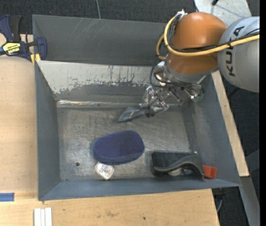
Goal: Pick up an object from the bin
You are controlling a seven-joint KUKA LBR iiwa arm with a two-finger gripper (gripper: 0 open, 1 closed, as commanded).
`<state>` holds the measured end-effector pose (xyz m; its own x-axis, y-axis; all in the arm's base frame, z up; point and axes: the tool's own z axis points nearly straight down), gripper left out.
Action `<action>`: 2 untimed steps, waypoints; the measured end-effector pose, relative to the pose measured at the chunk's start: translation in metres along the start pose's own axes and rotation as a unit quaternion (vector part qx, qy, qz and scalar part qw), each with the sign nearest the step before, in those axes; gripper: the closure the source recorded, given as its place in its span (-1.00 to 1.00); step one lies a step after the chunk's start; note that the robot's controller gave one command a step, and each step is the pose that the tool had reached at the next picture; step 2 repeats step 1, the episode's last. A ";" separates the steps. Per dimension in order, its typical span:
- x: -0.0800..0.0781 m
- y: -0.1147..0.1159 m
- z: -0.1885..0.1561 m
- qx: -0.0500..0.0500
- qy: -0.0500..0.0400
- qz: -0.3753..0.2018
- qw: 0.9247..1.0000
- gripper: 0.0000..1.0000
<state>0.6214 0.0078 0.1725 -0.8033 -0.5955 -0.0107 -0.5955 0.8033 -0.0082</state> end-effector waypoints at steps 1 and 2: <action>0.003 0.002 -0.069 0.000 0.000 0.008 1.000 1.00; 0.003 0.002 -0.069 0.000 0.000 0.008 1.000 1.00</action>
Offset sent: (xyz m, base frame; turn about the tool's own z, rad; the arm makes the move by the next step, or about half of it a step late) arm -0.0072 0.0006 0.0626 0.0141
